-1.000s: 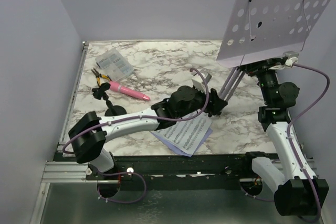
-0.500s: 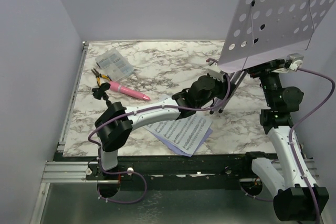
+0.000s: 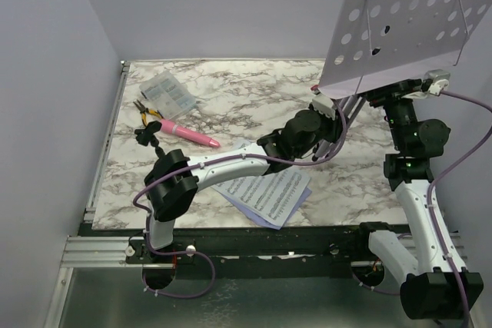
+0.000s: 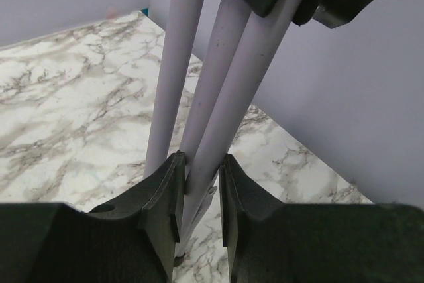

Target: Set up the instrument practice props

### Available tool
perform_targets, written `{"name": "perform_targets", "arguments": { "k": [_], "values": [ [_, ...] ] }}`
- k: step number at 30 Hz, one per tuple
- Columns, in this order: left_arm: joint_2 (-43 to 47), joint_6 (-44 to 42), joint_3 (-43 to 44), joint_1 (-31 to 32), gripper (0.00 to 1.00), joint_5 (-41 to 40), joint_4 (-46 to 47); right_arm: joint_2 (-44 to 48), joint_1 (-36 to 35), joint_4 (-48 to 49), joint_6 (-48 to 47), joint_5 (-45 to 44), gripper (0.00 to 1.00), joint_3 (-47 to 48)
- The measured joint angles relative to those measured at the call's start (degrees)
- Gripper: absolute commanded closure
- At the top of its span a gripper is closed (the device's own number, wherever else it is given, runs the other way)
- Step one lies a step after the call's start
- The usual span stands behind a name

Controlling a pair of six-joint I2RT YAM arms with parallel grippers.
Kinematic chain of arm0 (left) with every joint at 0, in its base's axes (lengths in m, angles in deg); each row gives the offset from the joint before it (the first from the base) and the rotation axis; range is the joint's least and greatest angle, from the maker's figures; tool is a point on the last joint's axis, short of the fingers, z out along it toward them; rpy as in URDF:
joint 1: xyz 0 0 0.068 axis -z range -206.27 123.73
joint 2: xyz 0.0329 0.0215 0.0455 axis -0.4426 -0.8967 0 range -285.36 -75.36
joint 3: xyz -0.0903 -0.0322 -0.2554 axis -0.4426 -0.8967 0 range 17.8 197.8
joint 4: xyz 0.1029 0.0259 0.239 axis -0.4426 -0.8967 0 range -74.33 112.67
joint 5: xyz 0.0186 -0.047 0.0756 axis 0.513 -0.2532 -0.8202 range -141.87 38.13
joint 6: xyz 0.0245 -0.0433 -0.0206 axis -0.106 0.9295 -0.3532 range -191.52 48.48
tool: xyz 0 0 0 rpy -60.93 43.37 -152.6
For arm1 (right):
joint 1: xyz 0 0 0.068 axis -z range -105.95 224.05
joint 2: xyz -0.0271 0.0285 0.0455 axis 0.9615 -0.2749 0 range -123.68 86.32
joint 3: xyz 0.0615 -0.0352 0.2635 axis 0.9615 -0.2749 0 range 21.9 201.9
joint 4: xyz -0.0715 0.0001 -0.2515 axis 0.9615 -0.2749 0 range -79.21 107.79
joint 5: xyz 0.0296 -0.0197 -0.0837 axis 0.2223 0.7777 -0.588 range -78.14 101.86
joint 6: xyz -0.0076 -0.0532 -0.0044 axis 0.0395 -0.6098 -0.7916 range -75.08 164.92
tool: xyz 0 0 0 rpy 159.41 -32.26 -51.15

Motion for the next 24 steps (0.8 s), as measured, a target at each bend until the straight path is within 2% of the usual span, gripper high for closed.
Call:
{"name": "perform_targets", "arguments": {
  "k": [8,15,24],
  "values": [
    [0.0,-4.7,-3.2,-0.4,1.00,-0.2,7.5,-3.0,-0.1,-3.7,-0.8,1.1,0.99,6.0],
    [0.2,-5.3,-8.0,-3.2,1.00,4.7,11.0,-6.6,-0.5,-3.8,-0.9,2.7,0.99,8.5],
    [0.2,-4.7,-10.8,-5.6,1.00,9.7,13.0,-9.2,-0.5,1.7,-0.5,9.7,0.99,8.3]
  ]
}}
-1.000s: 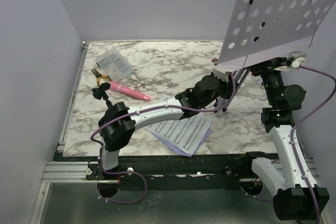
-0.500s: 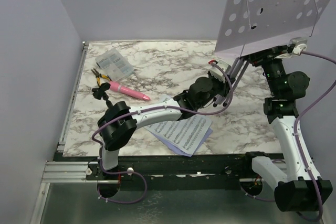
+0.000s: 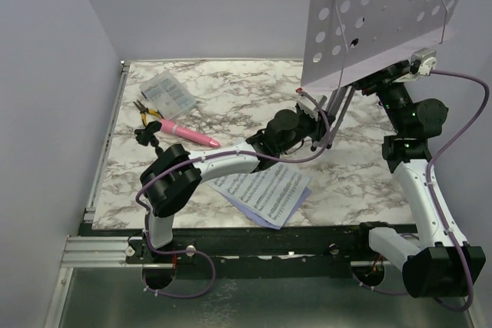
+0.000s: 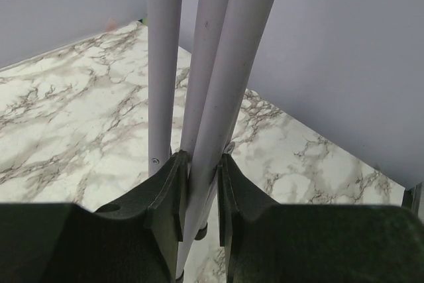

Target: Set up the instrument practice props

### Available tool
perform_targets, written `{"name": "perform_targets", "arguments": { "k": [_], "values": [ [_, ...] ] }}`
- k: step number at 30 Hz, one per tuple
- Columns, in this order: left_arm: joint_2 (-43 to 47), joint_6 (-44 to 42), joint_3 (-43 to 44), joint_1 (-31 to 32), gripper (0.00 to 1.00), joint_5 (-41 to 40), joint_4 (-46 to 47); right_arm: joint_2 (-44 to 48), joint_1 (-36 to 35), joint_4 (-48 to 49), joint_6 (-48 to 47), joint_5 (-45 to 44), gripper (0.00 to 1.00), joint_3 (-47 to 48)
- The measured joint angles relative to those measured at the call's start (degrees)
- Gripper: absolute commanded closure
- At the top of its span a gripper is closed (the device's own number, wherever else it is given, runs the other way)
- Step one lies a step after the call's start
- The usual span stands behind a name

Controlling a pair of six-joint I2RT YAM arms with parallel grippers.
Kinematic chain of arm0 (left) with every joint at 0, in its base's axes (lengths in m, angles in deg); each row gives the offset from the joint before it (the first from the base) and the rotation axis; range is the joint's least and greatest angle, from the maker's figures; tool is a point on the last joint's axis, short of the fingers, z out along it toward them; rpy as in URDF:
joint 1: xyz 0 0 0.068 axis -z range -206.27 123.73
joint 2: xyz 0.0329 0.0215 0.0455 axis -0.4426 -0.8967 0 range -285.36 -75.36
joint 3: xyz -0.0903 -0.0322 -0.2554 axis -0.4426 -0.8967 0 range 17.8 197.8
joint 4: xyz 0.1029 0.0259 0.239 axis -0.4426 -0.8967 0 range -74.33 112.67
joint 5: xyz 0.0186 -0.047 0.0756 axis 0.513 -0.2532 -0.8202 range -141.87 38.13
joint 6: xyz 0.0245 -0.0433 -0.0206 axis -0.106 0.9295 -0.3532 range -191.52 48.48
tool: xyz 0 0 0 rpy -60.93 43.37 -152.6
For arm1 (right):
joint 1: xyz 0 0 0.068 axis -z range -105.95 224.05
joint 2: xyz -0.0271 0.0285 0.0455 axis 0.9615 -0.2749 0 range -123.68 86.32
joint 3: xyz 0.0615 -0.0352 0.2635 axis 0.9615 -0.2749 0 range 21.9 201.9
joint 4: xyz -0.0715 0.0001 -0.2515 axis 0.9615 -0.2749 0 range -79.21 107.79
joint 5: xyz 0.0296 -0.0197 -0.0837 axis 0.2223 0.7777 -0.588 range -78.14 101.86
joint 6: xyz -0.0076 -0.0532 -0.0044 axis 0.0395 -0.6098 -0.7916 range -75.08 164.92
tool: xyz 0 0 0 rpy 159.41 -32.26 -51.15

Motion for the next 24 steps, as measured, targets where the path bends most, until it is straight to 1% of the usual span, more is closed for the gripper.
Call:
{"name": "perform_targets", "arguments": {
  "k": [7,10,12,13,14,17,19,20,22,24],
  "values": [
    [-0.2,0.2,-1.4,-0.6,1.00,1.1,3.2,-0.3,0.0,3.9,-0.2,4.2,0.99,-0.8],
    [-0.2,0.3,-2.4,-0.6,1.00,2.0,2.4,1.0,0.0,7.0,-0.3,4.4,0.99,-4.8],
    [0.0,0.7,-3.0,-0.6,0.99,3.4,0.0,2.4,0.0,9.1,-0.3,4.3,0.99,-8.7],
    [0.2,0.9,-3.1,-0.6,0.92,4.3,-1.4,3.2,0.0,10.3,-0.3,4.2,0.99,-11.0],
    [0.4,1.2,-3.3,-0.6,0.79,5.2,-3.1,3.8,0.0,10.8,-0.2,4.2,0.99,-12.4],
    [1.3,2.4,-3.7,-0.8,0.50,8.5,-7.8,5.3,0.0,12.4,0.5,4.3,0.99,-16.0],
    [2.8,3.8,-4.3,-1.6,0.36,11.1,-10.3,6.1,0.0,13.3,1.2,4.3,0.99,-17.3],
    [3.8,5.1,-4.7,-2.2,0.32,12.1,-11.6,6.4,0.0,14.0,1.5,4.3,0.99,-17.7],
    [5.4,6.9,-5.6,-4.1,0.20,13.4,-13.0,7.1,0.0,15.4,2.0,4.3,0.99,-17.8],
    [7.4,8.6,-7.6,-6.2,0.15,14.5,-13.5,7.6,0.0,17.3,2.2,4.1,0.99,-17.8]
  ]
}}
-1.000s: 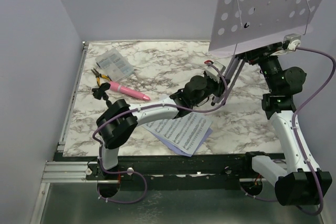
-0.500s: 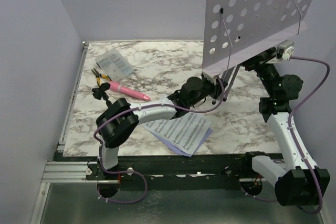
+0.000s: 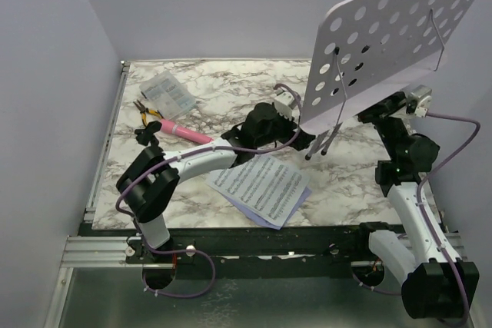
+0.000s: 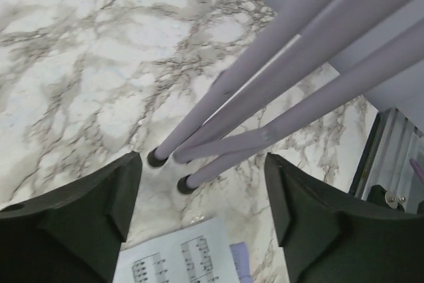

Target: Set up the instrument practice props

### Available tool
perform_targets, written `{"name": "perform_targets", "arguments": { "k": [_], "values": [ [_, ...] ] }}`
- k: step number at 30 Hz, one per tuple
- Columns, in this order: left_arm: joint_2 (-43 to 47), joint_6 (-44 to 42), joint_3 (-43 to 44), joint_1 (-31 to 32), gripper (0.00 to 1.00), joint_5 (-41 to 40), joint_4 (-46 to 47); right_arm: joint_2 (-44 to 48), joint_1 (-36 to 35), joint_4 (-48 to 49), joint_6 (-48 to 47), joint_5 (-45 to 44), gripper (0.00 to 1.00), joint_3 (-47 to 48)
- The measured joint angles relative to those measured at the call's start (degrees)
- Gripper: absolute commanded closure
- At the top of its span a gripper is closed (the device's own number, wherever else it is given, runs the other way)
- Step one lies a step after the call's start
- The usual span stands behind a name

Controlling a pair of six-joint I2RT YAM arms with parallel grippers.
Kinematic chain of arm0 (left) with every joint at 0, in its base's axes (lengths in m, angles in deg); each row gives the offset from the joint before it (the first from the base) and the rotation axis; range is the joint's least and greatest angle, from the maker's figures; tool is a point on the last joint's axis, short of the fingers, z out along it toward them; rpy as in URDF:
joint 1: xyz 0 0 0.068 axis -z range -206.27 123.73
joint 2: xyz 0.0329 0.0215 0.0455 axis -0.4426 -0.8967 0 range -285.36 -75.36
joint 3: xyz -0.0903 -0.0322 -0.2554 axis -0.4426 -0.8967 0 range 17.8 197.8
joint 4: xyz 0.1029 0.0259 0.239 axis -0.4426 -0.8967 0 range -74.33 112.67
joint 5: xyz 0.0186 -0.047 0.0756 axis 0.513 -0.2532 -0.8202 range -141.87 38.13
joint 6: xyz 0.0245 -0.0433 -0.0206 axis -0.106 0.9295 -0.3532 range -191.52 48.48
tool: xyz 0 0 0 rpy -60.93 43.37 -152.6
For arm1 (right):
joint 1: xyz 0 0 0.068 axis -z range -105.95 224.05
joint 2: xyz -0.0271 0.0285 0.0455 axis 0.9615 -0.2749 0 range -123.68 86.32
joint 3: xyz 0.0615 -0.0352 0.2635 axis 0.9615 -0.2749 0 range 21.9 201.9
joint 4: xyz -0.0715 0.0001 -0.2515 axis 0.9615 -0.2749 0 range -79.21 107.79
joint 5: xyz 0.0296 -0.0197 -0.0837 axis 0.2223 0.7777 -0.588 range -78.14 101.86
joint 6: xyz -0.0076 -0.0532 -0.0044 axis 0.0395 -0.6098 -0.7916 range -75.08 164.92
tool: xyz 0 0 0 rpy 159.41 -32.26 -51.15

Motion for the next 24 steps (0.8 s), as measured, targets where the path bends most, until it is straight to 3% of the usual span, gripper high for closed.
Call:
{"name": "perform_targets", "arguments": {
  "k": [2,6,12,24],
  "values": [
    [2.1,1.3,-2.3,-1.6,0.04,0.3,-0.3,0.8,0.0,1.9,0.0,0.1,0.99,0.0],
    [5.2,2.1,-4.7,-3.3,0.03,0.3,-0.5,1.8,0.0,5.0,0.0,0.2,0.99,0.0],
    [5.9,1.5,-4.0,-2.4,0.12,-2.9,0.3,2.0,0.0,6.3,0.7,0.4,0.99,0.0],
    [3.5,-4.7,-1.6,0.2,0.29,-9.8,13.1,1.8,0.0,6.3,2.4,0.6,0.99,0.0]
  ]
}}
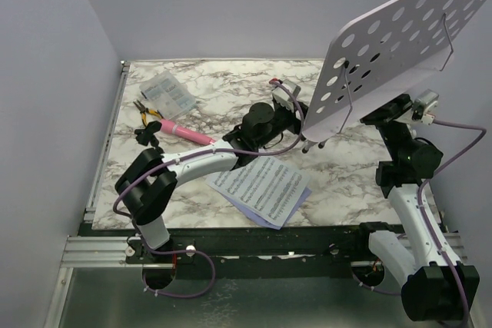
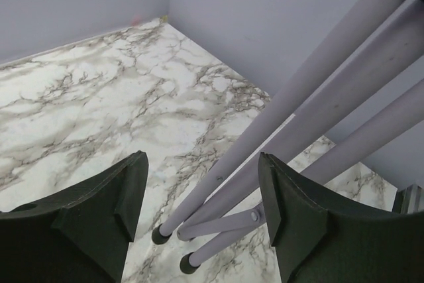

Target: Set up the instrument practice props

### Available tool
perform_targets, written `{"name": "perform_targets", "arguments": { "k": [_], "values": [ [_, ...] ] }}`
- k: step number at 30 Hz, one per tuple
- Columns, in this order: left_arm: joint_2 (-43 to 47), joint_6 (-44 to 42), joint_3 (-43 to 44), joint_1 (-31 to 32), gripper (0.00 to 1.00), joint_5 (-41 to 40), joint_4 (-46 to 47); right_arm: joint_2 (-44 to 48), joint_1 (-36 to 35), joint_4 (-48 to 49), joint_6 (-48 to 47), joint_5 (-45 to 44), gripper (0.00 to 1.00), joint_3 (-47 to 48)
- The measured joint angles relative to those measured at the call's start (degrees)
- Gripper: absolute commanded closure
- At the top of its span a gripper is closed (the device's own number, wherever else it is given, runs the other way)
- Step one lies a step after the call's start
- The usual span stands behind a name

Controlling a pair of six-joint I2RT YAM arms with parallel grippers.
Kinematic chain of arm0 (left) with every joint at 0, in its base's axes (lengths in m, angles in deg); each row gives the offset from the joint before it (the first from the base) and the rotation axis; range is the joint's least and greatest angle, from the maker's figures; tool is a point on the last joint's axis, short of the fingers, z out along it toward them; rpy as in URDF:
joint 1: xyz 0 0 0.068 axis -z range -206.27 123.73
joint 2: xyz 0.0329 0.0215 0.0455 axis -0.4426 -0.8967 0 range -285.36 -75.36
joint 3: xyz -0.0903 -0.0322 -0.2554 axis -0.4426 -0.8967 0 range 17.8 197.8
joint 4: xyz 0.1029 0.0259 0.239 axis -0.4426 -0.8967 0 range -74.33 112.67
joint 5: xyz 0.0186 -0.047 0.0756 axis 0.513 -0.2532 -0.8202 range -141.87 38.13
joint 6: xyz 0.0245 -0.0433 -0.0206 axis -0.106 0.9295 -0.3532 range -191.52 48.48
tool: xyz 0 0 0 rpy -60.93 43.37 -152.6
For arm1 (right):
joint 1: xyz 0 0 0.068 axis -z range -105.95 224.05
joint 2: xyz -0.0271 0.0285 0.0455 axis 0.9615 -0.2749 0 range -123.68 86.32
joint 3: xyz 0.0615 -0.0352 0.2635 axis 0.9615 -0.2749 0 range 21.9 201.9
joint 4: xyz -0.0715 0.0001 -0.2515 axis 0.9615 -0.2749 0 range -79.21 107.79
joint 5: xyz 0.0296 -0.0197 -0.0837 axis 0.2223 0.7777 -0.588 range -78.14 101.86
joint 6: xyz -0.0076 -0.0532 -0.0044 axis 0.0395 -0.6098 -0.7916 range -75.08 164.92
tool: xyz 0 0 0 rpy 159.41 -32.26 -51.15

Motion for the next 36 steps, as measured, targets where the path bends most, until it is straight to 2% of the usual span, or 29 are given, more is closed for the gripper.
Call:
{"name": "perform_targets", "arguments": {
  "k": [6,9,10,12,13,16,20,22,24,25,27,32,35,36],
  "values": [
    [-3.8,-2.6,3.6,2.1,0.47,-1.5,1.9,-0.9,0.0,0.0,0.7,0.8,0.99,0.0],
    [-5.7,-3.9,5.4,2.8,0.63,-2.7,2.1,-1.2,0.1,0.0,0.9,1.0,0.99,0.0],
    [-6.7,-4.7,6.6,3.2,0.64,-3.8,2.3,-1.2,0.2,0.0,1.0,1.0,0.99,0.0],
    [-8.1,-5.6,8.0,3.8,0.63,-6.2,2.3,-1.3,0.2,0.2,1.1,0.9,0.99,0.0],
    [-8.7,-6.0,8.7,4.3,0.59,-7.8,2.3,-1.3,0.2,0.3,1.2,1.0,0.99,0.0],
    [-10.0,-7.2,9.9,5.0,0.34,-10.3,2.4,-1.3,0.2,0.4,1.5,1.0,0.99,0.0],
    [-11.1,-8.9,10.8,4.4,0.27,-10.3,2.9,-1.6,0.5,1.4,2.2,1.0,0.99,0.0],
    [-11.1,-9.5,10.8,4.1,0.27,-9.4,3.8,-1.6,0.5,1.9,2.6,1.0,0.99,0.0],
    [-11.3,-9.9,10.8,3.8,0.35,-8.4,5.1,-1.6,0.6,2.7,2.9,0.9,0.99,0.0],
    [-11.4,-10.2,10.8,3.7,0.46,-7.8,5.9,-1.6,0.6,3.2,3.1,0.9,0.99,0.0],
    [-11.8,-10.8,10.8,3.6,0.58,-6.4,7.7,-1.7,0.6,4.3,3.4,1.0,0.99,0.0],
    [-13.7,-13.2,11.0,3.0,0.77,-4.7,12.7,-2.3,0.6,4.8,3.6,1.5,0.99,0.6],
    [-14.1,-16.0,10.0,3.1,0.94,-4.8,15.8,-2.8,0.5,2.7,3.5,2.3,0.99,2.5],
    [-14.3,-16.6,9.6,3.0,0.96,-4.9,17.0,-2.9,0.5,1.8,3.5,2.5,0.99,3.3]
  ]
}}
